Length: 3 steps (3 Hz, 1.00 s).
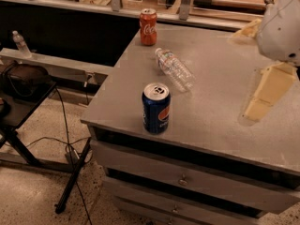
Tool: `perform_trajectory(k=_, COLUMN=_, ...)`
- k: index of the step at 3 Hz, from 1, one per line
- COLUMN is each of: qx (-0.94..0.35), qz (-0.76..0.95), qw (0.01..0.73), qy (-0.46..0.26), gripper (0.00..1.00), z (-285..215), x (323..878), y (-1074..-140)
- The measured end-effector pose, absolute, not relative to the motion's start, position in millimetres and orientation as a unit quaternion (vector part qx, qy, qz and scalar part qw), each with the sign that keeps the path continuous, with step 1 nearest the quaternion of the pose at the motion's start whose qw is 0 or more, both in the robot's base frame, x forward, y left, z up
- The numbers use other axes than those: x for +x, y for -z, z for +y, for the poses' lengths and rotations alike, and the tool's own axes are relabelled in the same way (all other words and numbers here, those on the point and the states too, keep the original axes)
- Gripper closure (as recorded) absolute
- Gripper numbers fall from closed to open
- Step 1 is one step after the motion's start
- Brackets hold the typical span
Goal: Move pepsi can near coke can
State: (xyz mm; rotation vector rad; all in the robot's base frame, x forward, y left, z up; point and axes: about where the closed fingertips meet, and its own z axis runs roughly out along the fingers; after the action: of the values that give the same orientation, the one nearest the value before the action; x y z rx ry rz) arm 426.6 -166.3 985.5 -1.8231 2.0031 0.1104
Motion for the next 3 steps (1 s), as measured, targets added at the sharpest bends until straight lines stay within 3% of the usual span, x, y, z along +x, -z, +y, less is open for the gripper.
perform_trajectory(k=2, qx=-0.666, qz=0.706, qw=0.231, qy=-0.06, gripper=0.0, z=-149, x=421, y=-992)
perform_trajectory(k=3, qx=-0.627, qz=0.716, qw=0.285, qy=-0.114, gripper=0.0, z=-135, x=447, y=-976)
